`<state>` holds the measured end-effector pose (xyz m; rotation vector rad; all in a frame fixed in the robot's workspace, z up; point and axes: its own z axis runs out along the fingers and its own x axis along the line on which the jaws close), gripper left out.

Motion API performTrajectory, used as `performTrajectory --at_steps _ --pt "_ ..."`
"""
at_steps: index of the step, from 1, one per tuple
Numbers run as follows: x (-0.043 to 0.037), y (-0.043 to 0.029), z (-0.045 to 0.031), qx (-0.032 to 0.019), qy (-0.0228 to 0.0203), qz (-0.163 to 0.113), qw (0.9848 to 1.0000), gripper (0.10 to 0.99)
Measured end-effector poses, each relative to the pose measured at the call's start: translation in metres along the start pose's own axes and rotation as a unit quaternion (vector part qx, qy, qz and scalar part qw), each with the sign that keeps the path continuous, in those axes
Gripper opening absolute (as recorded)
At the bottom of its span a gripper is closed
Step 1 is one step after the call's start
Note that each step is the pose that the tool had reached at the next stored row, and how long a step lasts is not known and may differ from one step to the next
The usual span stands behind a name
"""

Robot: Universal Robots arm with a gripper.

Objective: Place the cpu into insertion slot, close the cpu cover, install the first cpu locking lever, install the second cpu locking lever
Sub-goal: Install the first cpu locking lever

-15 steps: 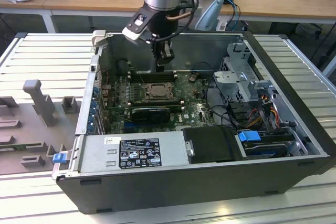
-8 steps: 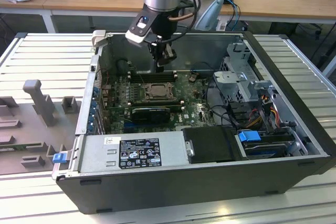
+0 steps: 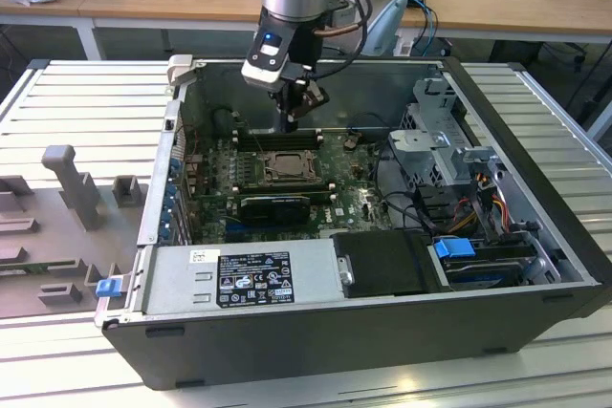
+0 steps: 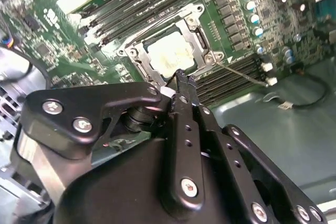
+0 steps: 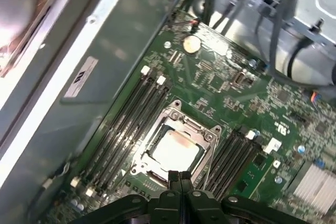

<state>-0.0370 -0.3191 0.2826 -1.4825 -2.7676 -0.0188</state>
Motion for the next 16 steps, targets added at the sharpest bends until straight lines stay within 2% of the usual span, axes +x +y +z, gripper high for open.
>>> performTrajectory --at_steps 4,9,11,13,14,15,16 --pt "0.0000 0.0000 0.0000 0.0003 0.0004 -0.043 0.9991 0.106" --pt "0.0000 0.0000 0.0001 0.0007 0.0009 -0.091 0.9959 0.106" --pt "0.0000 0.0000 0.0001 0.0008 0.0011 -0.109 0.9941 0.106" --pt "0.0000 0.0000 0.0001 0.0009 0.0013 -0.134 0.9910 0.106" --pt "0.0000 0.0000 0.0001 0.0010 0.0014 -0.149 0.9889 0.106" --pt "0.0000 0.0000 0.0003 0.0010 0.0015 -0.164 0.9865 0.106" --pt "0.0000 0.0000 0.0004 0.0011 0.0015 -0.182 0.9834 0.106"
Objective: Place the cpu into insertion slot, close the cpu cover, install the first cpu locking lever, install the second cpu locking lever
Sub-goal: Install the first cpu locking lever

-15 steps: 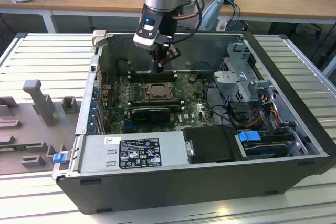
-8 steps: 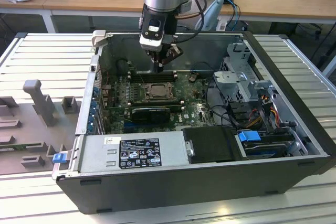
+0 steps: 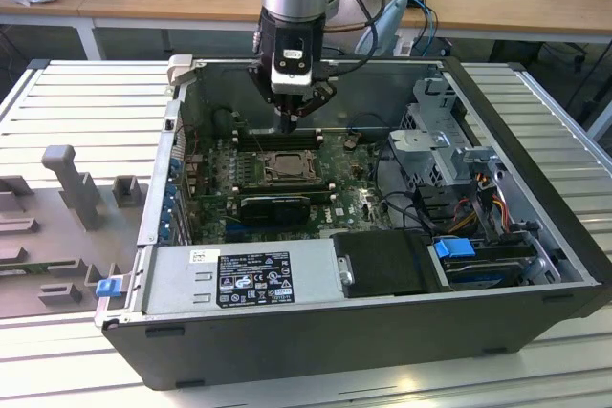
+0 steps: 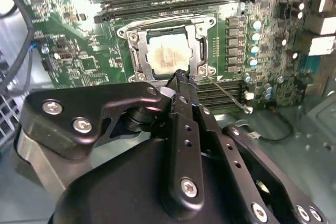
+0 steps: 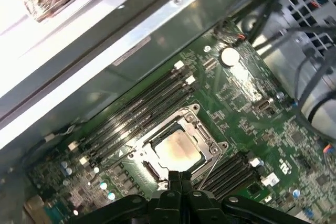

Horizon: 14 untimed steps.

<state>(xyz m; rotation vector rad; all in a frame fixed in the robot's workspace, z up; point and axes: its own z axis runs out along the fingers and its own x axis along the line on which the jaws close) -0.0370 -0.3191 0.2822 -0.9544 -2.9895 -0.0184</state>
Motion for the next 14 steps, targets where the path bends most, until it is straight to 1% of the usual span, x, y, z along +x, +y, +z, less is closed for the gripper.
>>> performTrajectory --at_steps 2,3,4,6,7,8,9,10,11,13,14 --pt "0.0000 0.0000 0.0002 -0.0006 -0.0009 -0.017 0.9999 0.106" --pt "0.0000 0.0000 0.0003 -0.0029 -0.0041 -0.026 0.9997 0.106" --pt "0.0000 0.0000 0.0004 -0.0045 -0.0065 -0.031 0.9995 0.106" --pt "-0.0001 0.0001 0.0006 -0.0073 -0.0100 -0.045 0.9989 0.106" --pt "-0.0001 0.0001 0.0006 -0.0076 -0.0100 -0.052 0.9986 0.106" --pt "0.0000 0.0000 0.0007 -0.0077 -0.0096 -0.069 0.9976 0.106" --pt "0.0000 0.0000 0.0010 -0.0077 -0.0092 -0.094 0.9955 0.106" --pt "0.0000 0.0000 0.0012 -0.0078 -0.0089 -0.108 0.9941 0.106" --pt "0.0000 0.0000 0.0015 -0.0079 -0.0085 -0.131 0.9913 0.106" --pt "0.0000 0.0000 0.0017 -0.0080 -0.0078 -0.166 0.9860 0.106" --pt "0.0000 0.0000 0.0018 -0.0081 -0.0075 -0.180 0.9837 0.106"
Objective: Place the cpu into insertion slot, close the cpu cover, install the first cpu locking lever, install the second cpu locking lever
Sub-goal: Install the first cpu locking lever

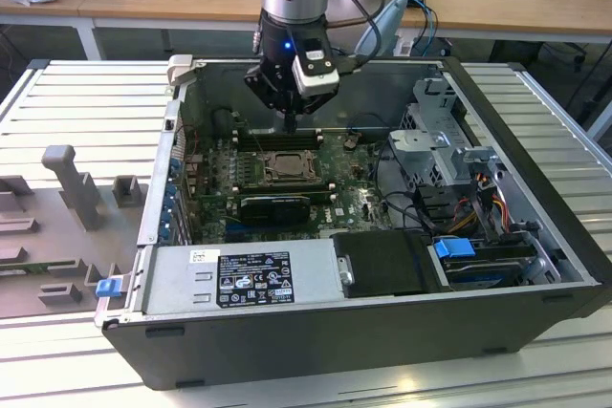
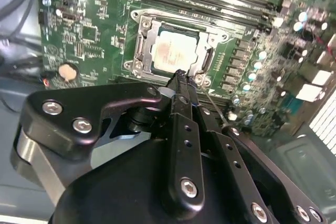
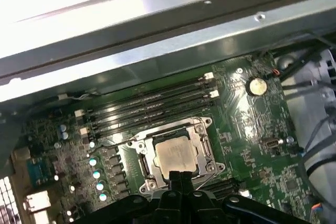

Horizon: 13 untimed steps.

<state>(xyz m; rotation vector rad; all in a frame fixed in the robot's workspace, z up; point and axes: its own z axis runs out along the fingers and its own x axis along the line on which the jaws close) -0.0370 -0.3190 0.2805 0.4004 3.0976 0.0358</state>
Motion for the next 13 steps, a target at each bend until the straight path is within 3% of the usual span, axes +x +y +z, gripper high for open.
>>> performTrajectory --at_steps 4,7,13 --pt "0.0000 0.0000 0.0000 -0.0004 0.0008 -0.029 0.9996 0.106" --pt "0.0000 0.0000 0.0001 -0.0009 0.0015 -0.060 0.9982 0.106" --pt "0.0000 -0.0001 0.0004 -0.0017 0.0031 -0.123 0.9924 0.106"
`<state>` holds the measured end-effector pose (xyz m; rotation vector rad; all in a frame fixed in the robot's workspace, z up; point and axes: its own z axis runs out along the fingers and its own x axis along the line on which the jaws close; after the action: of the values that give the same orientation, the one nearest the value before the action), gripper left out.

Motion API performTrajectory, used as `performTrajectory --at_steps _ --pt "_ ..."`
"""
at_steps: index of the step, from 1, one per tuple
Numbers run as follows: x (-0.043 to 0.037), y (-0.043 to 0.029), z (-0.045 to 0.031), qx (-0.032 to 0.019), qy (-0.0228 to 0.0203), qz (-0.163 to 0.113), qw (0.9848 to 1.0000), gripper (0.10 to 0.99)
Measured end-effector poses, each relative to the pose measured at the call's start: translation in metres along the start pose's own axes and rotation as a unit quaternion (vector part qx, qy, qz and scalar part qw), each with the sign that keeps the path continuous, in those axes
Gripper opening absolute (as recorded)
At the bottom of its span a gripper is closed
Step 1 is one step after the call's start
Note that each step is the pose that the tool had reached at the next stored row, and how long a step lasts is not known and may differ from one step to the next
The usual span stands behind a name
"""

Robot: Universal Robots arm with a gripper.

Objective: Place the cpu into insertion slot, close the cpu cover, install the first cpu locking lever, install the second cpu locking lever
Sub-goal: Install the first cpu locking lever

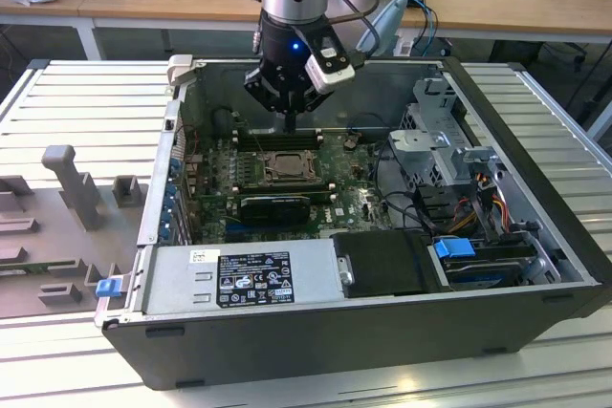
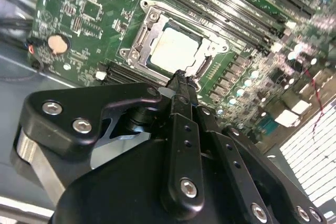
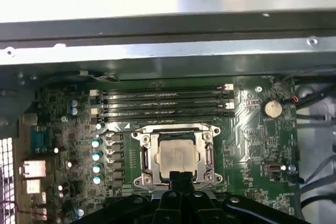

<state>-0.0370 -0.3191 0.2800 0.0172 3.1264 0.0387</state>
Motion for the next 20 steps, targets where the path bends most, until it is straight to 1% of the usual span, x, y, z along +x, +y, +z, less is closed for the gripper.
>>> performTrajectory --at_steps 2,5,6,7,8,9,10,15,16,20 --pt "0.0000 0.0000 0.0001 -0.0004 0.0004 -0.020 0.9998 0.106" --pt "0.0000 0.0000 0.0002 -0.0009 0.0010 -0.043 0.9991 0.106" --pt "-0.0001 0.0000 0.0003 -0.0027 0.0010 -0.046 0.9989 0.106" --pt "0.0000 0.0000 0.0004 -0.0140 0.0006 -0.047 0.9988 0.106" --pt "0.0001 -0.0001 0.0005 -0.0281 0.0001 -0.047 0.9985 0.106" --pt "0.0004 -0.0002 0.0005 -0.0374 -0.0002 -0.046 0.9982 0.106" --pt "0.0015 -0.0002 0.0009 -0.0397 -0.0005 -0.046 0.9981 0.106" --pt "0.0103 -0.0003 0.0017 -0.0396 -0.0009 -0.047 0.9981 0.106" --pt "0.0133 -0.0003 0.0020 -0.0397 -0.0009 -0.046 0.9981 0.106" --pt "0.0193 -0.0004 0.0032 -0.0401 -0.0009 -0.047 0.9981 0.106"
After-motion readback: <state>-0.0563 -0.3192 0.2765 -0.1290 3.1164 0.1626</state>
